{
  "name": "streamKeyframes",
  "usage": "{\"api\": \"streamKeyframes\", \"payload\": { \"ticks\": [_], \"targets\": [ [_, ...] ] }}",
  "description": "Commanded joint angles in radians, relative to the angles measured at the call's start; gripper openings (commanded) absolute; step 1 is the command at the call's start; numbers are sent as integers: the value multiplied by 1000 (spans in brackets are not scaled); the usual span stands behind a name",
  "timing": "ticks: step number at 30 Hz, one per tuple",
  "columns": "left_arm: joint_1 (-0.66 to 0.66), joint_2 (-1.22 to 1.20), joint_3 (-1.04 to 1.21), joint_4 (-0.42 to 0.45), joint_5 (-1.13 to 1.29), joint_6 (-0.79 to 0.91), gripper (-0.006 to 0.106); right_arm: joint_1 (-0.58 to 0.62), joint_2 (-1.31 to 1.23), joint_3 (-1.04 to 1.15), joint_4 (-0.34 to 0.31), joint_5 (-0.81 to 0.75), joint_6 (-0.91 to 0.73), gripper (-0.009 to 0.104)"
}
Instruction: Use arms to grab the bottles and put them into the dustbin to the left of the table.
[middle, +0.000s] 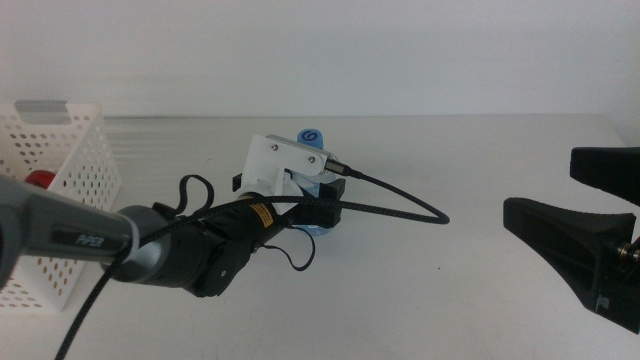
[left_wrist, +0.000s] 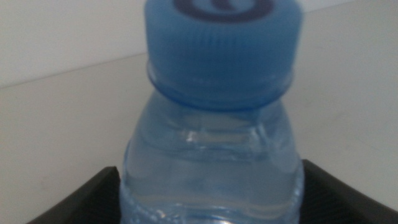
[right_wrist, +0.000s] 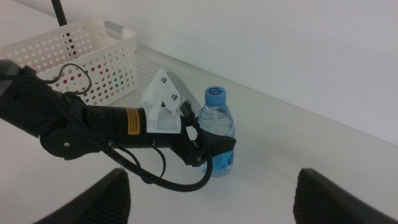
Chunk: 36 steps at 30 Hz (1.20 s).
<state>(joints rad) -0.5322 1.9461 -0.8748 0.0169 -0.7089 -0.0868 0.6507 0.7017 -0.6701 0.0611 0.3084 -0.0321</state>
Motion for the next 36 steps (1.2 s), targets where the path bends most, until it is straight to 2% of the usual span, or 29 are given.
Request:
{"api": "streamKeyframes", "payload": {
  "ticks": [1,6,9,12,17,20,25,36],
  "targets": [
    [0,-29,-37,-3,-109,-23,90,2,-1,-28,-3,-73,-10,70],
    [0,6,-40,-17,-130,-51,89,2,-1,-28,-3,-73,-10,70],
    [0,13,-40,-24,-145,-54,79,2,-1,-28,-3,-73,-10,70],
    [0,7,-40,-17,-140,-56,57,2,-1,-28,-3,-73,-10,70],
    [0,-51,-39,14,-54,-38,9,2,-1,-28,-3,-73,-10,70],
    [-4,-109,-34,14,22,-38,-5,2,-1,-28,-3,-73,-10,70],
    [-4,-244,-6,12,109,10,-5,2,-1,-28,-3,-73,-10,70],
    [78,-607,-10,11,695,11,-5,2,-1,-28,-3,-73,-10,70]
  ]
}}
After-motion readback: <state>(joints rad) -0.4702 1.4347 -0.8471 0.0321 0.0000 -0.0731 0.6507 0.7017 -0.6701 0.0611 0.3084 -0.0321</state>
